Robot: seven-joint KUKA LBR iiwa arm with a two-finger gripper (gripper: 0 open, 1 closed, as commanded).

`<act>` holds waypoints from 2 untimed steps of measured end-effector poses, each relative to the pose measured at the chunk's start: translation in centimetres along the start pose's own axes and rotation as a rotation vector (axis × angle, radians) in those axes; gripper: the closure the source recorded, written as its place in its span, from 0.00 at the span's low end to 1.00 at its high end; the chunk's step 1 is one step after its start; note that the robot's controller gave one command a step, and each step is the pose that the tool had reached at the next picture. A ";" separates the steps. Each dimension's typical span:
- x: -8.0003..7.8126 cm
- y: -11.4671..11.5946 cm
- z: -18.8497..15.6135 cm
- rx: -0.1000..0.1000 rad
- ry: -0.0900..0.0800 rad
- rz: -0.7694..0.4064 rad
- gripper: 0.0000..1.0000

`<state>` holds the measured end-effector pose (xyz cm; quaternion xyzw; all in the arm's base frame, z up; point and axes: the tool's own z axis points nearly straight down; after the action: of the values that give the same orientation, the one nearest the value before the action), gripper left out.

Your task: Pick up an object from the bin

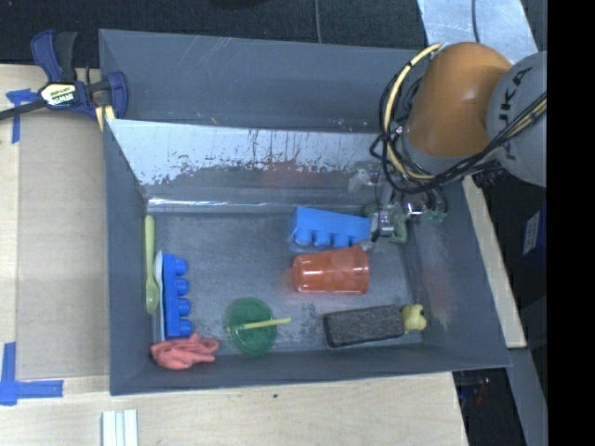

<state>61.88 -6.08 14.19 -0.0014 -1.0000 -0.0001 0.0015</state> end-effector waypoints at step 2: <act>2.4 4.5 6.6 -0.001 -0.011 -0.055 0.00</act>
Offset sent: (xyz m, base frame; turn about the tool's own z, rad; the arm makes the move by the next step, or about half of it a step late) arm -0.0255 0.0426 -0.0649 -0.0520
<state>59.43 -1.56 7.59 0.0260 -0.9997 -0.0007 -0.0040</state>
